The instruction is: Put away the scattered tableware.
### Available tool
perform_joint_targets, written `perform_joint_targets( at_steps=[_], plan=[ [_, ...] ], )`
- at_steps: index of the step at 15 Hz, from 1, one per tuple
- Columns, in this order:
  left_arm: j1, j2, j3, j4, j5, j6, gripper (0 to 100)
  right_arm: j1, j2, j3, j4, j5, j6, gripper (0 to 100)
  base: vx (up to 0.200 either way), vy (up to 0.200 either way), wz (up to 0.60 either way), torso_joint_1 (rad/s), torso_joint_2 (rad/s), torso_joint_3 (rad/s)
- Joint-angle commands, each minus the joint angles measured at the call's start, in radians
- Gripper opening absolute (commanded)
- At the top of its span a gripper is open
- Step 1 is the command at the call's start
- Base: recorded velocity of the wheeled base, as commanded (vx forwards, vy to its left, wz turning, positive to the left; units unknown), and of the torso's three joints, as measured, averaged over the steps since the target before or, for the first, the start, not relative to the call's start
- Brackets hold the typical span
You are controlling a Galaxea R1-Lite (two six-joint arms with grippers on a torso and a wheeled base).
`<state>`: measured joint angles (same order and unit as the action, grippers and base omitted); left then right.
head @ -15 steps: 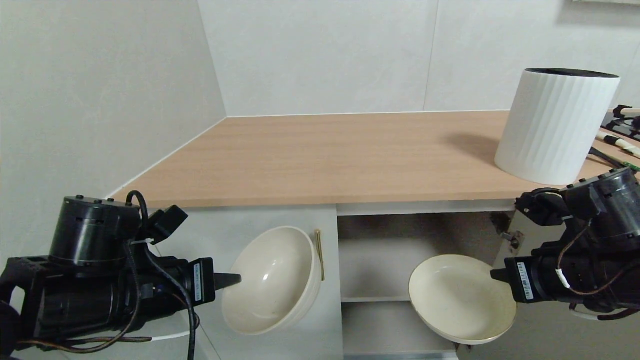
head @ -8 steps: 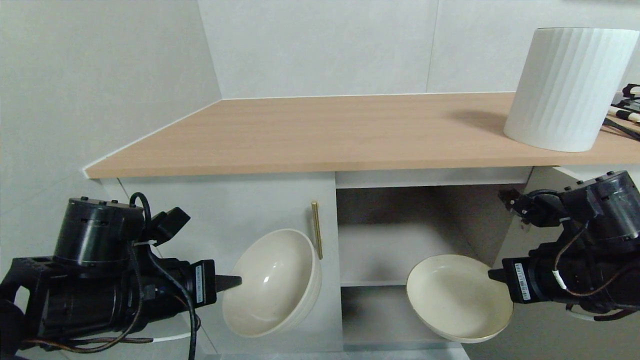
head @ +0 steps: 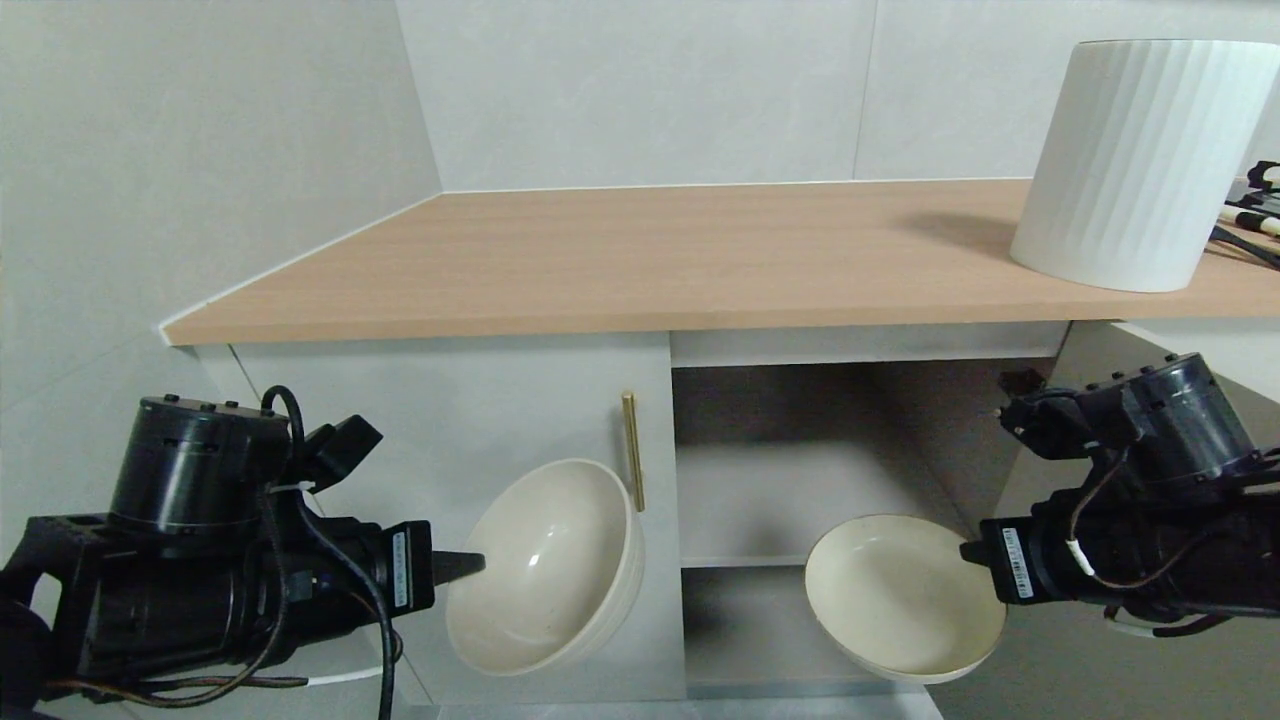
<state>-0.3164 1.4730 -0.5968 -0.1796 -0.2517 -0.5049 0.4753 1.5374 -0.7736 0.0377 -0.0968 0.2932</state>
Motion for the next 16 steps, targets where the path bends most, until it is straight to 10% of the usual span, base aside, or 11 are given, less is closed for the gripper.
perform_joint_targets(
  at_steps=[1, 8, 16],
  plan=[
    [-0.003, 0.000, 0.005, 0.000, 0.000, 0.003, 0, -0.007, 0.104, -0.003, -0.028, 0.000, 0.007, 0, 0.000, 0.000, 0.00, 0.000, 0.00, 0.000],
    [-0.027, 0.017, 0.012, 0.002, -0.004, 0.005, 0, -0.063, 0.469, -0.006, -0.519, -0.011, 0.161, 0, 0.000, 0.000, 0.00, 0.000, 0.00, 0.000],
    [-0.040, 0.040, 0.014, 0.003, -0.004, 0.003, 0, -0.099, 0.698, -0.076, -0.699, -0.087, 0.172, 0, 0.000, 0.000, 0.00, 0.000, 0.00, 0.000]
  ],
)
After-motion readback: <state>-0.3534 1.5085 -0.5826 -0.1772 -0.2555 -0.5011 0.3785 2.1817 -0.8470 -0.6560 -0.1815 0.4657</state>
